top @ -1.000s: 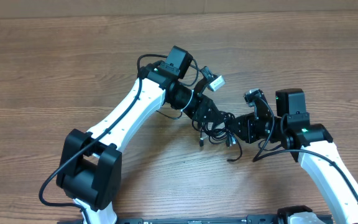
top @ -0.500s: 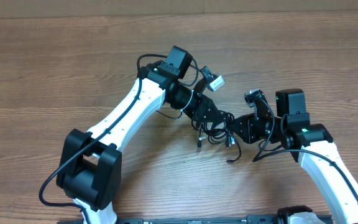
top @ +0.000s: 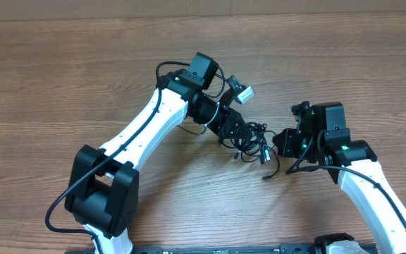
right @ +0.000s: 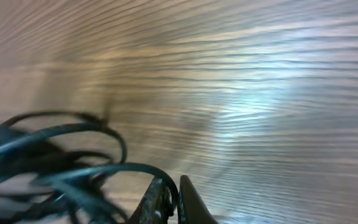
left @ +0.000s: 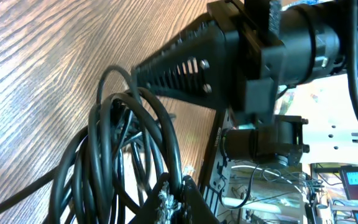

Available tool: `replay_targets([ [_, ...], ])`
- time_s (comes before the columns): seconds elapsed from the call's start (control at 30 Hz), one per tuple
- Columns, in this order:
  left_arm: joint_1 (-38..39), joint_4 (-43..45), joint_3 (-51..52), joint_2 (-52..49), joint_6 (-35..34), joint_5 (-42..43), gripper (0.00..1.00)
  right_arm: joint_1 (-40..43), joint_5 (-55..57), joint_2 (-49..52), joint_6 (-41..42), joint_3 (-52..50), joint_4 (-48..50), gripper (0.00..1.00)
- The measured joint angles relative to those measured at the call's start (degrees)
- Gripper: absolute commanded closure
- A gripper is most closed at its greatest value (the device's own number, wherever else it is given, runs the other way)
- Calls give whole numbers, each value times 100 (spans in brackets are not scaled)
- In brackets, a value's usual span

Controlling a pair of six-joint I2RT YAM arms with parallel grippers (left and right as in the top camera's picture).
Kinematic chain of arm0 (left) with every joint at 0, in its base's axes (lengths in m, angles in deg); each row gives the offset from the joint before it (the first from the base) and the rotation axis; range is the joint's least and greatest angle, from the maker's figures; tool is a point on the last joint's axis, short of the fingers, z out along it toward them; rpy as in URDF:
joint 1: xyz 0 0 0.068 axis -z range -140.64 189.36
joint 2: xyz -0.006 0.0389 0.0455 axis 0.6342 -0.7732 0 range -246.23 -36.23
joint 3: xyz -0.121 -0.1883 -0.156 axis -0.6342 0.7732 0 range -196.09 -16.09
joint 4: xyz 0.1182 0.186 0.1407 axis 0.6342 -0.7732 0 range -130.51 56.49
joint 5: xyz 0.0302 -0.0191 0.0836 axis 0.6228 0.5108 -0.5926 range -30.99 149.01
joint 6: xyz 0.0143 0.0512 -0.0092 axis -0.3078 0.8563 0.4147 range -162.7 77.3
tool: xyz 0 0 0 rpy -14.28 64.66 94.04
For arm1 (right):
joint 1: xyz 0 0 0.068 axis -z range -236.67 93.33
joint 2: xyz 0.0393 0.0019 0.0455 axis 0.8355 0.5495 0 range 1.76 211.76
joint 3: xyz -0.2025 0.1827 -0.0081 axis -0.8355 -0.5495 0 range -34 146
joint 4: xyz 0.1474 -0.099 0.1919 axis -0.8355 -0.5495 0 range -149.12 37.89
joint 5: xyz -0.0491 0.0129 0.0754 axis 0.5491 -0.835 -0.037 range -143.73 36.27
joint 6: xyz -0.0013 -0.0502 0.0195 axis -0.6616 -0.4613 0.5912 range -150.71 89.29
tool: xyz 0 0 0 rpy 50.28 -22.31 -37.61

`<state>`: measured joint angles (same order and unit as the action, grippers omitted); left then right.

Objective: Untangle cables

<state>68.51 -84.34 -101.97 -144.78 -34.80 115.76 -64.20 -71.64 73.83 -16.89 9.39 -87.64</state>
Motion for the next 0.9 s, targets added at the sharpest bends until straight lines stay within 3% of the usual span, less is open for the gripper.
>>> replay_targets([
  [0.3, 0, -22, 0, 0, 0, -17, 96, 0, 1257, 0, 1292, 2, -623, 95],
  [0.33, 0, -24, 0, 0, 0, -44, 96, 0, 1471, 0, 1558, 2, -782, 92],
  [0.47, 0, -24, 0, 0, 0, -101, 96, 4, 1923, 0, 2288, 2, -850, 67],
  [0.53, 0, -24, 0, 0, 0, -114, 96, 4, 1838, 0, 2199, 2, -588, 63],
  [0.6, 0, -24, 0, 0, 0, -120, 96, 4, 1495, 0, 1749, 2, -323, 46],
  [0.67, 0, -26, 0, 0, 0, -131, 96, 4, 944, 0, 1115, 7, -142, 38],
  [0.8, 0, -39, 0, 0, 0, -129, 96, 2, 72, 0, -35, 7, -42, 37],
  [0.9, 0, -42, 0, 0, 0, -66, 96, 4, -175, 0, -459, 7, -2, 37],
])
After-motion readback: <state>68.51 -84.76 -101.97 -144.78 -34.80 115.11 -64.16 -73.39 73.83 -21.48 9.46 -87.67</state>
